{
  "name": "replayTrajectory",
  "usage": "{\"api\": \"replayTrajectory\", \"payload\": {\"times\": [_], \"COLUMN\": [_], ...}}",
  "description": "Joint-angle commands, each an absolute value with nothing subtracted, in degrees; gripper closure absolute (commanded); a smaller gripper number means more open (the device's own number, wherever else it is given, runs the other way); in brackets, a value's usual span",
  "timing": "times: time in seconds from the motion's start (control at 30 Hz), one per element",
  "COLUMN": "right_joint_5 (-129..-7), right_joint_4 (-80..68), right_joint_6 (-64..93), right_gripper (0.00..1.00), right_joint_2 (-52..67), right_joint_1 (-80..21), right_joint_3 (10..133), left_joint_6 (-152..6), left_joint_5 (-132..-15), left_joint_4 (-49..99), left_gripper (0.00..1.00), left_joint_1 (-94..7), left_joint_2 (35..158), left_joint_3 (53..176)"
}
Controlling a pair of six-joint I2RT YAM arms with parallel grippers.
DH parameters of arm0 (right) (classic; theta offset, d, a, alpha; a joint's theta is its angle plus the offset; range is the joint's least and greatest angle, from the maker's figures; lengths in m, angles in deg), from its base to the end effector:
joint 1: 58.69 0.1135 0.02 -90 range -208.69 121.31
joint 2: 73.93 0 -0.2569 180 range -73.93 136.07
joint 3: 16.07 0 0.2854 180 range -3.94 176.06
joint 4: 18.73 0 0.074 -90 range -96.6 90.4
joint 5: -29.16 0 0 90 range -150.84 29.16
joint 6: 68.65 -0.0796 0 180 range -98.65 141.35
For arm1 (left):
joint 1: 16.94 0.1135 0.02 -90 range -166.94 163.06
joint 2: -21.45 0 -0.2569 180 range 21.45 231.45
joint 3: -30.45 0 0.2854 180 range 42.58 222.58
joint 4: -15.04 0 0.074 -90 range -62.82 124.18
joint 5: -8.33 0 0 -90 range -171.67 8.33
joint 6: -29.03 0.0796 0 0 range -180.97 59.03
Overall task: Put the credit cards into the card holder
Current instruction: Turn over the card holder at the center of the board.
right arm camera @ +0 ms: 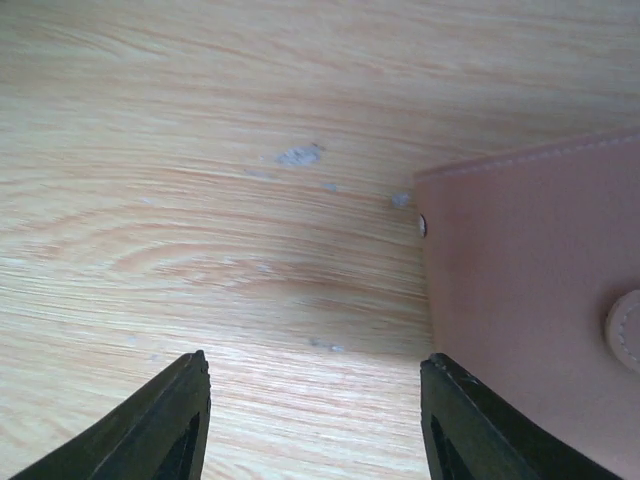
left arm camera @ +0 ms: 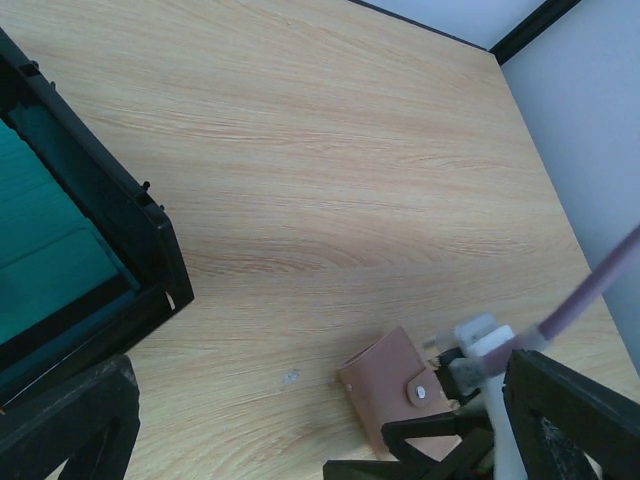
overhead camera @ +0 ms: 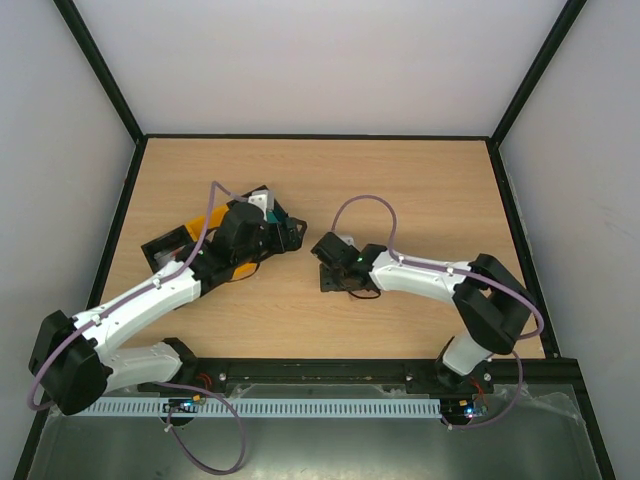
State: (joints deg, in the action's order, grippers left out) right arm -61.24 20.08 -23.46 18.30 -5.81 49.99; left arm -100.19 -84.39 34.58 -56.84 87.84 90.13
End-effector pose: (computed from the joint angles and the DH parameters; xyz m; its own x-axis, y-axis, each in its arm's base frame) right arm 0.2114 0.2803 0.1051 -0.9512 -0.0890 -0.2956 -0.1815 0.9357 0.3026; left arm 0.2619 -0.2141 0.2477 -0.6474 -0.2820 -0.7081 0.2565 0.7942 -0.5508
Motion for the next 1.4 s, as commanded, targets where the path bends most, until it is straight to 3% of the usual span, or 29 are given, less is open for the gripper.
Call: {"api": "replayTrajectory", "payload": {"times": [0.0, 0.23, 0.4, 0.63, 0.8, 1.07, 1.37], "right_joint_5": [-59.1, -51.3, -57.5, -65.6, -73.4, -79.3, -80.7], "right_joint_4": [17.7, 20.9, 16.0, 9.9, 4.5, -0.6, -4.7], "right_joint_6": [-23.2, -22.8, -22.5, -23.4, -24.9, -27.4, -28.9], "right_gripper": [0.45, 0.46, 0.48, 0.63, 0.7, 0.74, 0.81], "right_joint_2": [14.0, 8.1, 6.4, 7.9, 8.4, 10.8, 15.1], "right_joint_1": [-7.4, -15.7, -19.1, -19.6, -19.5, -18.1, -17.1], "right_joint_3": [51.0, 43.4, 36.5, 32.4, 30.9, 31.4, 30.4], "left_joint_6": [-99.1, -100.2, -103.5, -107.4, -111.0, -114.4, -119.1], "left_joint_5": [-83.1, -74.5, -65.1, -64.0, -63.6, -63.2, -63.7], "left_joint_4": [35.4, 29.4, 20.9, 15.8, 12.3, 10.2, 9.6], "left_gripper": [0.0, 0.0, 0.0, 0.01, 0.1, 0.31, 0.43], "left_joint_1": [-56.2, -56.2, -56.6, -59.6, -60.0, -60.0, -60.1], "left_joint_2": [87.5, 90.3, 95.8, 102.6, 106.6, 111.4, 117.0], "left_joint_3": [90.0, 86.9, 83.4, 81.8, 80.2, 79.1, 78.2]}}
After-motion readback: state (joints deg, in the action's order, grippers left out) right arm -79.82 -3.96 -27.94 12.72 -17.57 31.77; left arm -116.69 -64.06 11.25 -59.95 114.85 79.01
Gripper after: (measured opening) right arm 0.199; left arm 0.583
